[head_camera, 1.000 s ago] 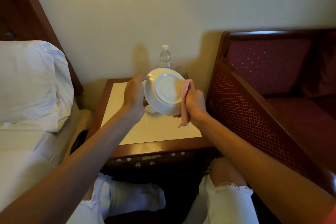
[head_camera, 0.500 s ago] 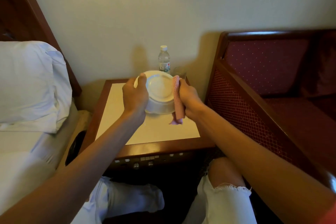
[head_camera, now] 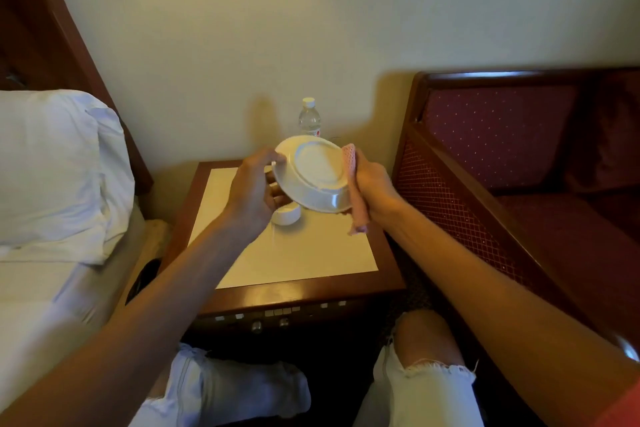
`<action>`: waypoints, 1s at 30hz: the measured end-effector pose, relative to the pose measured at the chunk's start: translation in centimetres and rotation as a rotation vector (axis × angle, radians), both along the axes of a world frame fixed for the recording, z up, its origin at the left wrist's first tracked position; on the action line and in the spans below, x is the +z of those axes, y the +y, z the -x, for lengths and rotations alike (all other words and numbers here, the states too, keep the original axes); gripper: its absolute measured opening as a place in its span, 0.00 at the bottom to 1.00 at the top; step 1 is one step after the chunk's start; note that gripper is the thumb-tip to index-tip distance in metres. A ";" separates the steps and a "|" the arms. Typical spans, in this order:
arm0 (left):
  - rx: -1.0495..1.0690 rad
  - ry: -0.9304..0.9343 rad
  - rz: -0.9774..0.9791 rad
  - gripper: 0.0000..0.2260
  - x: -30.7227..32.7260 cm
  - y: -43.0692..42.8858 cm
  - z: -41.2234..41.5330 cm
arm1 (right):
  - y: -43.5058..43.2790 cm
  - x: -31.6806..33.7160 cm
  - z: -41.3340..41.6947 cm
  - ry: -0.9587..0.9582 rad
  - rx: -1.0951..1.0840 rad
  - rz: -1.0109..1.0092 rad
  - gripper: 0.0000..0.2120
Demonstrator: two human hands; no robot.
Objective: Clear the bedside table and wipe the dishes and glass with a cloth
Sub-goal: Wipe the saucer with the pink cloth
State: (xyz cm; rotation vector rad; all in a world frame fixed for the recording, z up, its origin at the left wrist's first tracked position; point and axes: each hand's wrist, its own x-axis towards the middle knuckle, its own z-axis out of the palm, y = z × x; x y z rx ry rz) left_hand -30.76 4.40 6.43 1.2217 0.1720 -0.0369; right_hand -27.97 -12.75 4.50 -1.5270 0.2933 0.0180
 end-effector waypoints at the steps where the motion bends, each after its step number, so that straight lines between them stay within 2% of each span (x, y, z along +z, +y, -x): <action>1: -0.129 0.044 -0.001 0.05 0.0 0.6 0.1 | -0.9 0.4 0.1 -0.017 0.092 0.082 0.23; 3: -0.278 0.104 -0.051 0.10 -0.3 0.8 0.5 | -1.7 1.3 0.5 -0.043 0.226 0.262 0.23; 4: -0.281 0.116 -0.102 0.11 -0.6 0.6 0.5 | -1.5 1.3 0.3 -0.048 0.259 0.322 0.22; 6: -0.151 0.112 -0.190 0.09 -0.8 -0.1 0.1 | -0.4 1.2 0.4 -0.059 0.225 0.370 0.23; 8: 0.104 0.074 -0.205 0.08 -0.8 -0.8 -0.7 | 1.5 0.1 0.6 -0.064 0.082 0.298 0.24; 10: 0.359 0.050 -0.170 0.08 -0.5 -1.4 -1.5 | 3.5 -1.2 1.2 -0.037 -0.026 0.111 0.21; 12: 0.474 0.055 -0.129 0.07 -0.3 -1.7 -1.7 | 4.7 -1.8 1.1 -0.005 -0.036 -0.013 0.19; 16: 0.343 0.101 -0.053 0.06 -0.8 -1.2 -1.3 | 3.1 1.1 -0.7 -0.031 -0.010 0.068 0.18; 19: 0.260 0.071 -0.133 0.08 -1.2 -1.4 -0.9 | 1.7 2.2 -1.7 -0.074 0.008 0.168 0.17; 21: 0.314 0.034 -0.174 0.09 -0.9 -1.9 -1.1 | 2.2 0.8 -1.4 -0.048 -0.027 0.181 0.20; 24: 0.450 0.016 -0.129 0.15 -0.2 -2.6 -1.9 | 4.4 -1.7 0.0 -0.009 -0.116 0.072 0.24; 26: 0.495 0.012 -0.071 0.17 0.1 -2.7 -2.3 | 5.3 -2.6 1.3 -0.018 -0.085 0.063 0.22; 27: 0.486 0.019 -0.050 0.18 0.1 -2.6 -2.4 | 5.4 -3.0 1.7 -0.048 -0.043 0.125 0.23; 30: 0.372 0.004 -0.018 0.08 0.1 -1.1 -2.6 | 4.3 -4.4 1.3 -0.091 0.113 0.308 0.33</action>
